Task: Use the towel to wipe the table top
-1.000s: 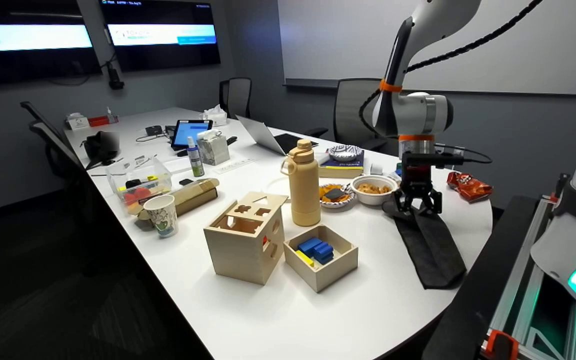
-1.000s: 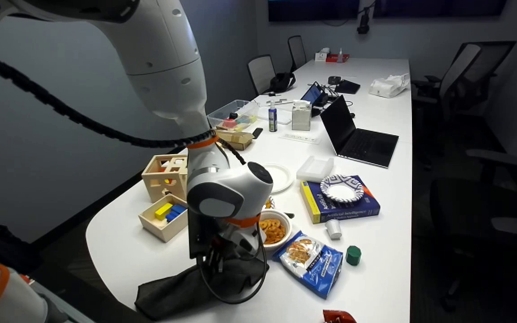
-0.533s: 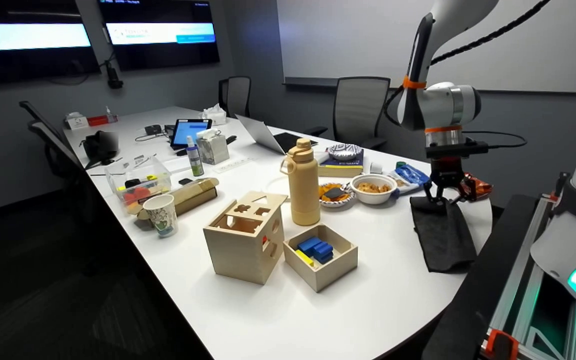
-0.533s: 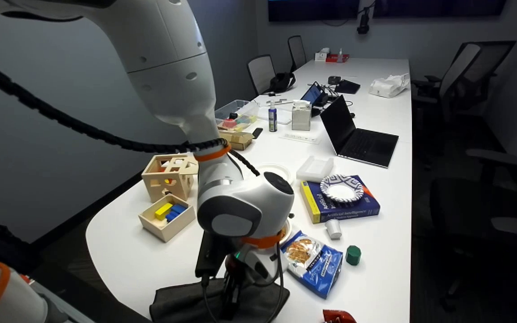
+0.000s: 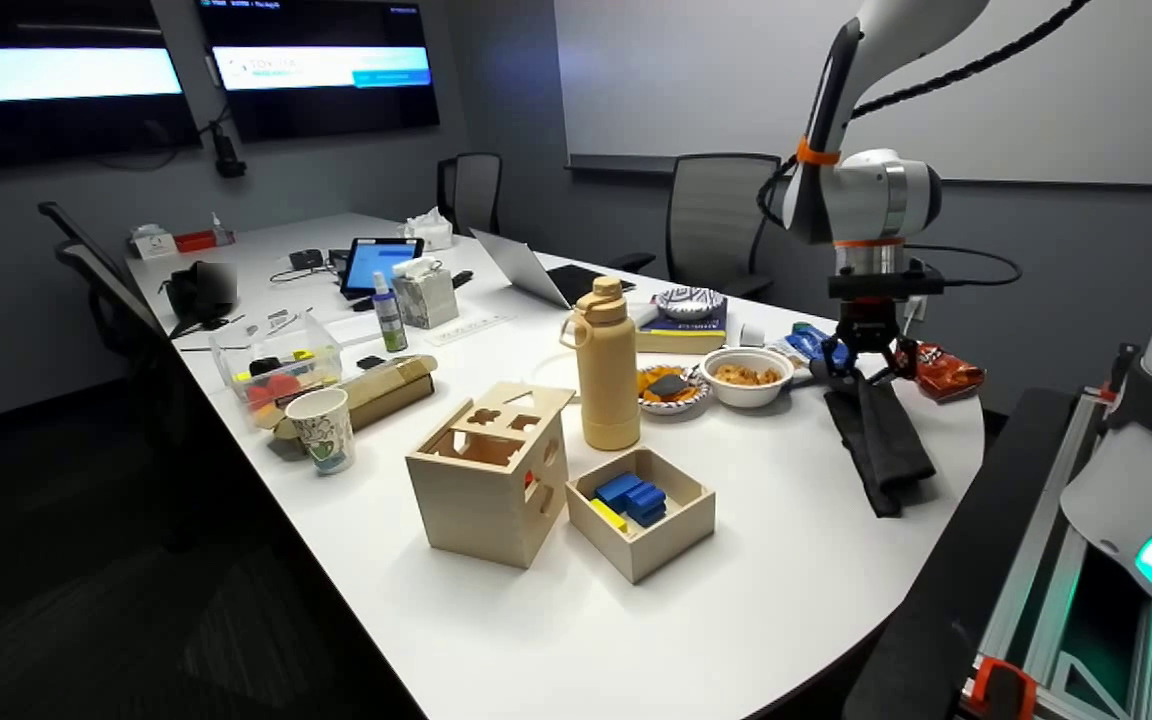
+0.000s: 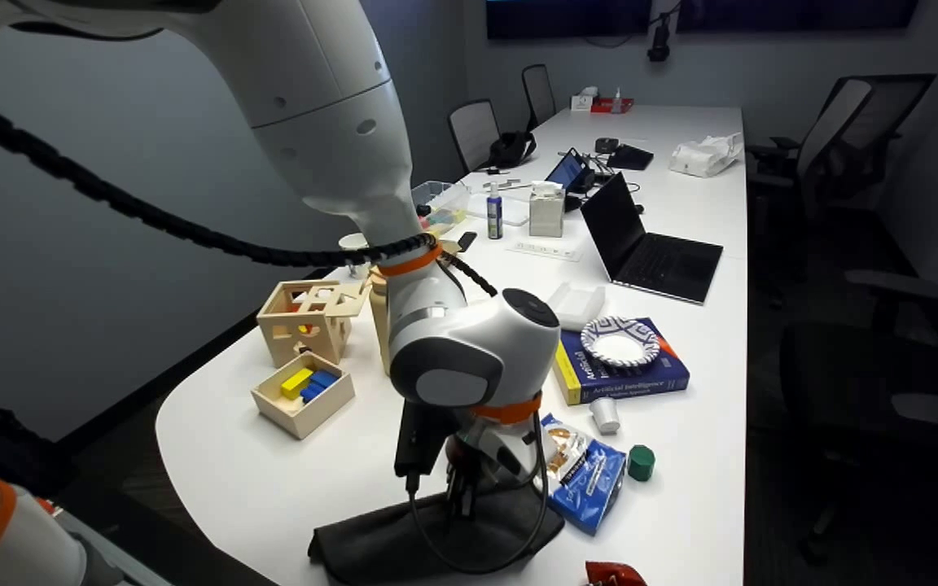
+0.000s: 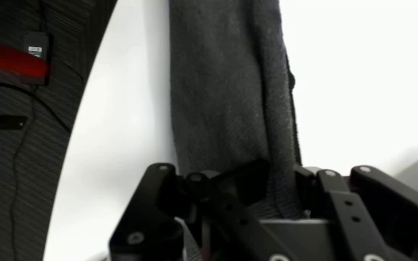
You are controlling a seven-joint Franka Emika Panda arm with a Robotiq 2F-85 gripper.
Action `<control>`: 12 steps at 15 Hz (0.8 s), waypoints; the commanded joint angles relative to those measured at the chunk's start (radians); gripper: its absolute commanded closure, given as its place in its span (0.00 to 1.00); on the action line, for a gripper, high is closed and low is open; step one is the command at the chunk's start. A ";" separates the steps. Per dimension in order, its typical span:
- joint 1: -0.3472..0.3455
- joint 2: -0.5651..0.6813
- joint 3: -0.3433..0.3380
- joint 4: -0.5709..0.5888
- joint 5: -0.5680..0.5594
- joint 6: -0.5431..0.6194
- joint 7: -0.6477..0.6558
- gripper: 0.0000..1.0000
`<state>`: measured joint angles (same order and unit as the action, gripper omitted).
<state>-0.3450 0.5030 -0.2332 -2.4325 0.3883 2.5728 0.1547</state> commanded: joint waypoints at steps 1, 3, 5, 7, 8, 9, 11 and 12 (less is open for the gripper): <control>-0.026 0.033 0.080 0.057 0.038 -0.051 -0.056 1.00; -0.017 0.039 0.095 0.065 0.023 -0.110 -0.063 1.00; -0.005 0.036 0.087 0.058 0.002 -0.182 -0.053 1.00; 0.001 0.021 0.080 0.045 -0.010 -0.258 -0.061 1.00; 0.006 0.011 0.078 0.037 -0.018 -0.300 -0.067 1.00; 0.014 0.006 0.077 0.035 -0.029 -0.339 -0.069 1.00; 0.036 -0.002 0.083 0.032 -0.050 -0.400 -0.074 1.00; 0.052 -0.008 0.093 0.030 -0.051 -0.404 -0.077 1.00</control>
<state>-0.3367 0.5318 -0.1436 -2.3880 0.3639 2.2283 0.0893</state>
